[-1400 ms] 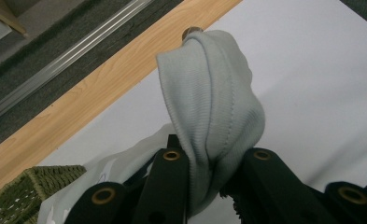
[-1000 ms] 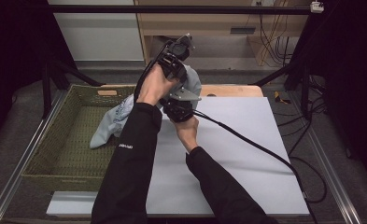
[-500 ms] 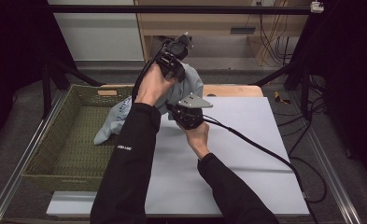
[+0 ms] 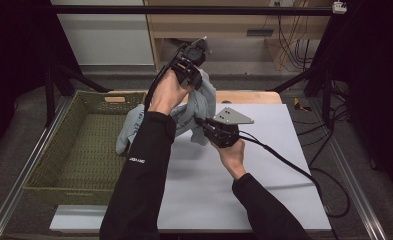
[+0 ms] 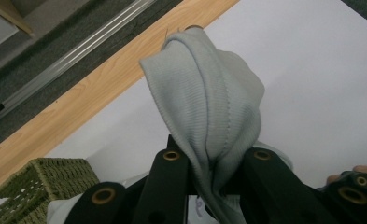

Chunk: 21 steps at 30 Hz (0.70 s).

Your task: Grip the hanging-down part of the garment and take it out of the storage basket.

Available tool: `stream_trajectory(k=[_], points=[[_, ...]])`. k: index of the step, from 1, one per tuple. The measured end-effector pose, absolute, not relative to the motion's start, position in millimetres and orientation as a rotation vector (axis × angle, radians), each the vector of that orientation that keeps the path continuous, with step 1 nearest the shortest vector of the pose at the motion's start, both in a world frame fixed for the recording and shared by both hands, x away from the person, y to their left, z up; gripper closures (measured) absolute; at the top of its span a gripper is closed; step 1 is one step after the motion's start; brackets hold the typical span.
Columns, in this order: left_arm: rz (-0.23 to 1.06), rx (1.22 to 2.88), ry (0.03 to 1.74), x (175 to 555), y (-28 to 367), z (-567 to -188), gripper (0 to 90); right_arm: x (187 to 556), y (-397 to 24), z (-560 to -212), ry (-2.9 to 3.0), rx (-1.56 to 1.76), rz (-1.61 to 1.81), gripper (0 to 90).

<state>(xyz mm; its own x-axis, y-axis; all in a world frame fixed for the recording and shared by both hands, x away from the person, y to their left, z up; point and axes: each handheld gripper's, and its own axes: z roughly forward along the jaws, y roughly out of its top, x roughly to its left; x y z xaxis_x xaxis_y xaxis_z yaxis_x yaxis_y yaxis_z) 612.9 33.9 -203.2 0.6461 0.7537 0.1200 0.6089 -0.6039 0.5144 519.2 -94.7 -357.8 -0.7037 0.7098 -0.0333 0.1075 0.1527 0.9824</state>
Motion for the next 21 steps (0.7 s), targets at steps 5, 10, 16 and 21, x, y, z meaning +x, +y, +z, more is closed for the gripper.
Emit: stream_trajectory(k=[5,10,16,21], points=[[0.470,2.441,1.091,611,33,-203,82.0,515,-113,-356,1.946,0.766,1.552,86.4],[0.443,2.420,1.086,609,33,-201,81.9,510,-133,-350,1.926,0.806,1.582,86.4],[0.436,2.423,1.066,606,29,-199,81.9,501,-144,-341,1.876,0.790,1.582,86.4],[0.420,2.415,1.055,604,29,-199,81.9,497,-152,-337,1.825,0.809,1.598,86.4]])
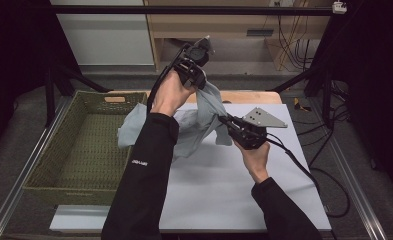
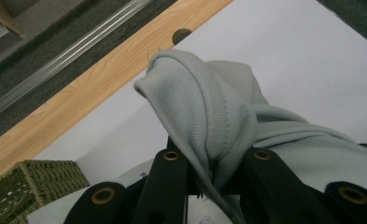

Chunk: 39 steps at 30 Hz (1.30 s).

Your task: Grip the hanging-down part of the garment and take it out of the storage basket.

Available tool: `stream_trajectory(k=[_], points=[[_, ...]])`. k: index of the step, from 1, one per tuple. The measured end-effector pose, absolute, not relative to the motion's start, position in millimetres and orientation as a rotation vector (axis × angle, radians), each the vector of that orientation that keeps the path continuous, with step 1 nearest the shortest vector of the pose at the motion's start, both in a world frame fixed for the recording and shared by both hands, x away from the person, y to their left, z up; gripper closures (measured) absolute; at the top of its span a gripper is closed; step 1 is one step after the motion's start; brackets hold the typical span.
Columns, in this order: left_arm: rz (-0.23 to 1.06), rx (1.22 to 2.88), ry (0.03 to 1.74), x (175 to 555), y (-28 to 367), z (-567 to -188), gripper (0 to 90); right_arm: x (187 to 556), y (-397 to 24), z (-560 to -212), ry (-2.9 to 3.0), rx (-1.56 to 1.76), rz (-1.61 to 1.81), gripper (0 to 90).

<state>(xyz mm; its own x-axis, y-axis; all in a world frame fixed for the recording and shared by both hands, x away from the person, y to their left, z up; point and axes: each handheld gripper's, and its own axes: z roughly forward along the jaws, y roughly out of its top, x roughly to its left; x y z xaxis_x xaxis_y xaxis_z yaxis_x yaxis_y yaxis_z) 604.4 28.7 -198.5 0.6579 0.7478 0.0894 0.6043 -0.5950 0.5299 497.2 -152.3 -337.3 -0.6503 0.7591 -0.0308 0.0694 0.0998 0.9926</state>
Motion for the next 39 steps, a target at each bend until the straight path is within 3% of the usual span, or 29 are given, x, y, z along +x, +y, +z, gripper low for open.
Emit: stream_trajectory(k=[13,16,22,26,30,39], points=[[0.411,2.401,1.040,602,25,-200,81.9,497,-161,-341,1.796,0.837,1.575,84.8],[0.423,2.391,1.035,601,25,-199,81.9,497,-159,-348,1.833,0.802,1.582,70.9],[0.433,2.378,1.024,598,26,-197,81.8,485,-165,-353,1.760,0.844,1.619,28.2],[0.425,2.383,1.007,597,24,-198,81.8,477,-176,-350,1.751,0.869,1.625,9.8],[0.426,2.377,1.001,595,25,-199,81.7,470,-188,-348,1.719,0.937,1.621,1.5],[0.421,2.364,0.980,587,26,-206,81.6,455,-215,-362,1.709,0.975,1.596,0.4]])
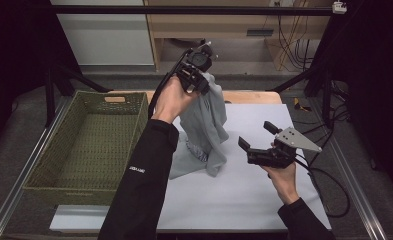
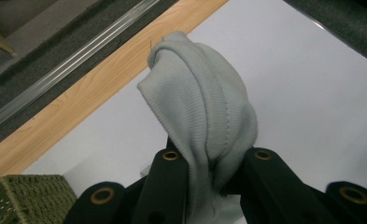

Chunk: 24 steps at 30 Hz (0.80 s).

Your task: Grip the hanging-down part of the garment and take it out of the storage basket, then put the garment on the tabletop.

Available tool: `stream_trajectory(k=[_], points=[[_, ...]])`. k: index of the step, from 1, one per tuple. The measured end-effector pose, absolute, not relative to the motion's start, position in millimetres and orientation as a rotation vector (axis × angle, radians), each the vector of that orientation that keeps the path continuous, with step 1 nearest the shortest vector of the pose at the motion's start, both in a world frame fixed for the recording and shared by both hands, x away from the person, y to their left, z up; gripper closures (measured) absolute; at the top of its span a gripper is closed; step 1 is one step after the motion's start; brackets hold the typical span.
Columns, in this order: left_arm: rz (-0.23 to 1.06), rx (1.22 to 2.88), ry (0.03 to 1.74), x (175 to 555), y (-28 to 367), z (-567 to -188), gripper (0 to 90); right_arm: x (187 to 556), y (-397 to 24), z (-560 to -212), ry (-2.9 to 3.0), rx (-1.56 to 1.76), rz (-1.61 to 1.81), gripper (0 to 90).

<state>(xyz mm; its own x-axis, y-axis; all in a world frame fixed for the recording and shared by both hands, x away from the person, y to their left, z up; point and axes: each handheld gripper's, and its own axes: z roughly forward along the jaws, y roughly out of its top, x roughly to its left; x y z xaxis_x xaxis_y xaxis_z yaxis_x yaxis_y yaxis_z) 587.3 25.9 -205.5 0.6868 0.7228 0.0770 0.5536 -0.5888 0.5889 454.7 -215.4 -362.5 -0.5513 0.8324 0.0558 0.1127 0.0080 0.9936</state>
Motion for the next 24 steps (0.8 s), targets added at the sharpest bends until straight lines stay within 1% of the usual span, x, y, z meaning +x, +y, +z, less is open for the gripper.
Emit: stream_trajectory(k=[6,12,24], points=[[0.397,2.365,0.950,582,30,-219,81.3,448,-227,-375,1.737,0.983,1.580,0.4],[0.369,2.371,0.923,578,33,-241,81.2,444,-238,-389,1.753,0.987,1.545,0.4],[0.349,2.349,0.864,559,36,-274,80.6,433,-253,-405,1.759,1.008,1.560,0.4]])
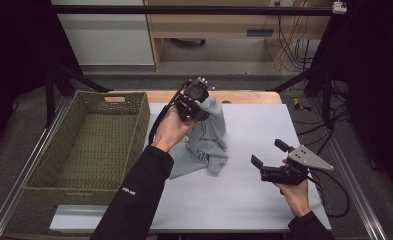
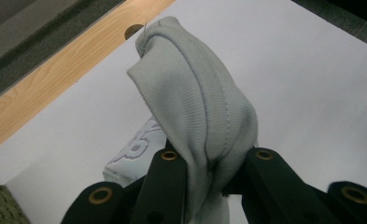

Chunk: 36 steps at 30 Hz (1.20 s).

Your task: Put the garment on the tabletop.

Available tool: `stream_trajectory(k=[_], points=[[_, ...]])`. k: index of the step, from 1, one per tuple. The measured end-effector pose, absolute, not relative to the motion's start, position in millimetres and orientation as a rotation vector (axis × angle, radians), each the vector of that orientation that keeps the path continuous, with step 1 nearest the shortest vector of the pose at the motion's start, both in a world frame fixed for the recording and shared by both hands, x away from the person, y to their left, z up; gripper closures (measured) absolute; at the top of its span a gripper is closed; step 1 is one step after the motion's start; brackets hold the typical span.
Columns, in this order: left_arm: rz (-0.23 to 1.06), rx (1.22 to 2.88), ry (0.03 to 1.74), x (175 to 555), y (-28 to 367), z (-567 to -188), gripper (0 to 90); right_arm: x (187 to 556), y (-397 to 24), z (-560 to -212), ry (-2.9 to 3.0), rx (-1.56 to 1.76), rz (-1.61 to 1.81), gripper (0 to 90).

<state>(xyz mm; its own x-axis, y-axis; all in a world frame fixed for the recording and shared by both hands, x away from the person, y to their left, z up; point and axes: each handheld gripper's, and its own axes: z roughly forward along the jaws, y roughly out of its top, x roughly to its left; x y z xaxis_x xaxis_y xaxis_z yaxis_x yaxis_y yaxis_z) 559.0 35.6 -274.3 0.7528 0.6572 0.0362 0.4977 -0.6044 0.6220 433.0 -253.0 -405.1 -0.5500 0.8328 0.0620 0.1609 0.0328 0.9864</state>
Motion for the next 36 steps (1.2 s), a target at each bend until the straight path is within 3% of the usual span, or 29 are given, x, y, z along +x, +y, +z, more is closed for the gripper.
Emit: stream_trajectory(k=[9,23,24,27,29,33,36], points=[[0.316,2.291,0.825,546,38,-304,80.2,429,-261,-415,1.776,0.993,1.562,0.3],[0.264,2.342,0.832,543,40,-354,77.3,430,-265,-423,1.797,1.024,1.532,0.4],[0.272,2.341,0.835,543,40,-356,74.3,430,-265,-423,1.796,1.029,1.529,0.4],[0.291,2.327,0.809,542,40,-356,47.3,430,-265,-423,1.794,1.033,1.530,0.4],[0.298,2.286,0.783,539,42,-352,37.1,430,-265,-423,1.794,1.040,1.524,0.4],[0.366,2.193,0.797,530,49,-338,19.6,430,-266,-422,1.793,1.032,1.526,0.4],[0.379,2.127,0.803,523,57,-329,14.5,430,-266,-422,1.793,1.039,1.535,0.3]])
